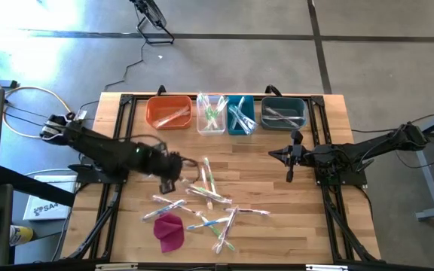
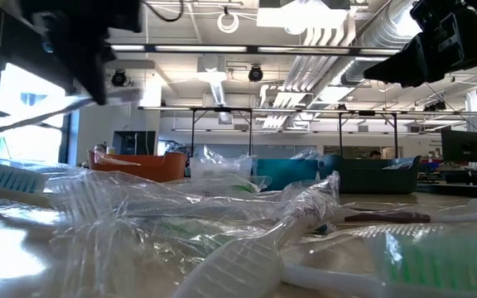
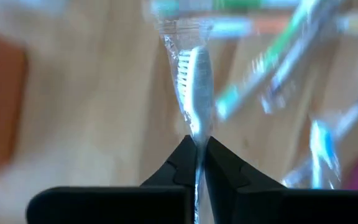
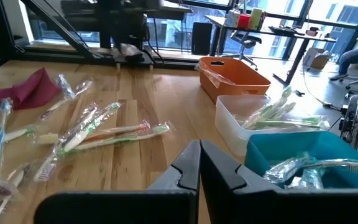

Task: Pick & Place Toothbrushes
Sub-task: Put the purple toothbrush into the green bin

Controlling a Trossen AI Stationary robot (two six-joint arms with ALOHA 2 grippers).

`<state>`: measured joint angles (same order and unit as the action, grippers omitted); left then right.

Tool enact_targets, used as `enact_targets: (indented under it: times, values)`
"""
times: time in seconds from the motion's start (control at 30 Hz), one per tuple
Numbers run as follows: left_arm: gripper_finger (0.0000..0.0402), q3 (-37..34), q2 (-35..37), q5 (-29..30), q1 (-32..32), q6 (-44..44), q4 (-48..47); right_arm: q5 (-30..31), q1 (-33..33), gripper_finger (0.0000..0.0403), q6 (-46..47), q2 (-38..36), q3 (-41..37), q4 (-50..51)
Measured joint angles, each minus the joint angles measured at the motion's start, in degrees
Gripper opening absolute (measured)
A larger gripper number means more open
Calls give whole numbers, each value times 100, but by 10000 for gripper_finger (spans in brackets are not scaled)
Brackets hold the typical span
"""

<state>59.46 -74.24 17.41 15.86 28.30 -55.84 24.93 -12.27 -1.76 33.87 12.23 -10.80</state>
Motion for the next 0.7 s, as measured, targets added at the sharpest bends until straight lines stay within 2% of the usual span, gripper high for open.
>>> enact_targets:
  times: [0.13, 0.23, 0.33, 0.5, 0.7]
  values:
    - [12, 11, -4, -115, -847, -1551, 1030, 0, 0, 4, 2, 0, 0, -19]
    - [13, 11, -16, -639, -1508, -2592, 1917, 0, 2, 4, 3, 0, 0, -19]
    - [13, 11, -29, -1189, -2078, -3267, 2782, 0, 2, 4, 110, -2, 0, -61]
    - [13, 11, -27, -2059, -2757, -3868, 4076, -2, 1, 4, 642, -1, 0, -61]
    - [14, 12, -26, -2788, -3480, -3860, 5064, 0, 2, 4, 1092, 139, 0, -70]
